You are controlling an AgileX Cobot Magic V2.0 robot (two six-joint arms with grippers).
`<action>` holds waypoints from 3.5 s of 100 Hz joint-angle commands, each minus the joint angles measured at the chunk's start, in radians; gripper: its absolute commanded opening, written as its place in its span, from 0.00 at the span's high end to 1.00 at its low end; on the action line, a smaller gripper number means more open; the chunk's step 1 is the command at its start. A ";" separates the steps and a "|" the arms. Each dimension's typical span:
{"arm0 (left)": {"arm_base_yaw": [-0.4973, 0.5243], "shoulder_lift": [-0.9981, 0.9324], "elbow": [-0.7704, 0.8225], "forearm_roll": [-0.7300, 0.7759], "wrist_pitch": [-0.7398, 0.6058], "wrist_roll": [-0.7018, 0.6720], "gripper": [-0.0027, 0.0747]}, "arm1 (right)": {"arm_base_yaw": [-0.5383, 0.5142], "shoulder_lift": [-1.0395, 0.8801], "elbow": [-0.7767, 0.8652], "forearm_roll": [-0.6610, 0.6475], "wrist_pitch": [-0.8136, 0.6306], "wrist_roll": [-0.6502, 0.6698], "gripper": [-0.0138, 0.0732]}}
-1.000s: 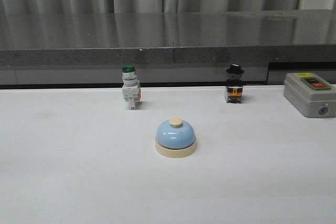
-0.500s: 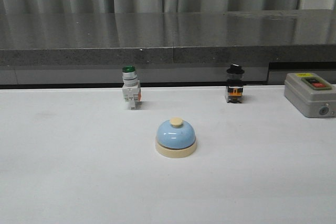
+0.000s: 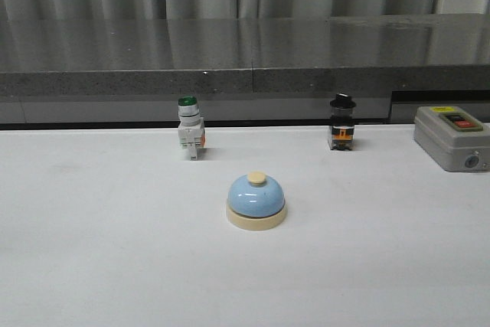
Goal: Place and press bell with both arms
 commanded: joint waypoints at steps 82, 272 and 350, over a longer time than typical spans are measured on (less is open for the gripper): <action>0.002 -0.028 0.042 -0.006 -0.069 -0.009 0.99 | 0.484 1.012 -0.869 0.019 0.484 -0.063 0.91; 0.002 -0.028 0.042 -0.006 -0.069 -0.009 0.99 | 0.175 0.907 -0.850 0.112 0.655 -0.090 0.91; 0.002 -0.028 0.042 -0.006 -0.069 -0.009 0.99 | 0.007 0.352 -0.378 0.114 0.497 -0.065 0.91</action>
